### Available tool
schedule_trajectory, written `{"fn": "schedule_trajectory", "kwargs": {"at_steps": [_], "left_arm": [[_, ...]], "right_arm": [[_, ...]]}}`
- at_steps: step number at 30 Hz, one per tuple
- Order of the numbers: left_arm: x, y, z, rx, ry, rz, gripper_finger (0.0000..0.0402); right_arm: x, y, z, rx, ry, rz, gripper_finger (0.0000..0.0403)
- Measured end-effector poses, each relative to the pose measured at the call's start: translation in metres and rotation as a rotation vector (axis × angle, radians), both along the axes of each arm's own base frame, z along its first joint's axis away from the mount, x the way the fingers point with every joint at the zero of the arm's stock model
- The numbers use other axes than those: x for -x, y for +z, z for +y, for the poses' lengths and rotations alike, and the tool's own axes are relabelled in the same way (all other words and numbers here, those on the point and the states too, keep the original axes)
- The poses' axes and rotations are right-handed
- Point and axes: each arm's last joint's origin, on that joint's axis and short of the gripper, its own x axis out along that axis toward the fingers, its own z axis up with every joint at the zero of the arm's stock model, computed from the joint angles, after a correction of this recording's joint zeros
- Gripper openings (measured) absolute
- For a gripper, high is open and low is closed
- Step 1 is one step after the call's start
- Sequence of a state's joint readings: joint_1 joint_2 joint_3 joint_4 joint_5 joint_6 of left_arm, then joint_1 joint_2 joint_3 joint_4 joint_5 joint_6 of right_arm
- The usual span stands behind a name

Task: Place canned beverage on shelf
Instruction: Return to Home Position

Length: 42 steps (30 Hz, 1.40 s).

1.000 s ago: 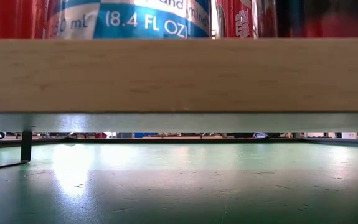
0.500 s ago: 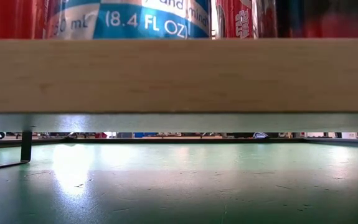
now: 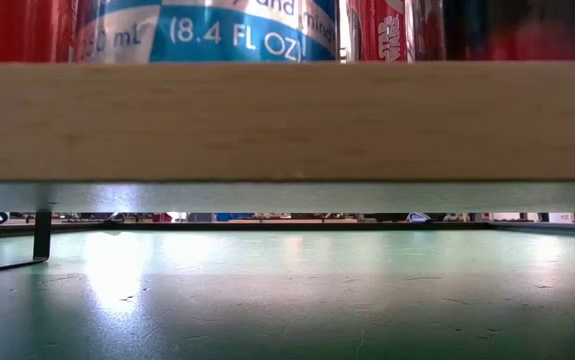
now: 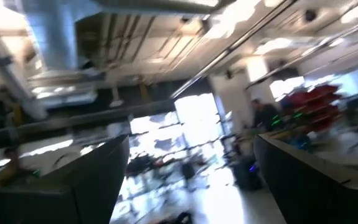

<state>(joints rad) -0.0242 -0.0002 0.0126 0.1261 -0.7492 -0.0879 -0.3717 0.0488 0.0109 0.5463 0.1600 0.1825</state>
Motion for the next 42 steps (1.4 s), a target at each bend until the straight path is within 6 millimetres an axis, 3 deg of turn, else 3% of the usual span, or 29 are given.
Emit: {"fn": "schedule_trajectory", "kwargs": {"at_steps": [9,42], "left_arm": [[0.001,0.006,0.000,0.000,-0.001,-0.015,0.0324],[0.001,0.006,0.000,0.000,0.000,-0.013,0.0324]], "right_arm": [[0.011,0.002,-0.011,0.017,-0.172,-0.034,0.0336],[0.006,-0.001,-0.014,-0.004,-0.169,0.009,0.0336]]}}
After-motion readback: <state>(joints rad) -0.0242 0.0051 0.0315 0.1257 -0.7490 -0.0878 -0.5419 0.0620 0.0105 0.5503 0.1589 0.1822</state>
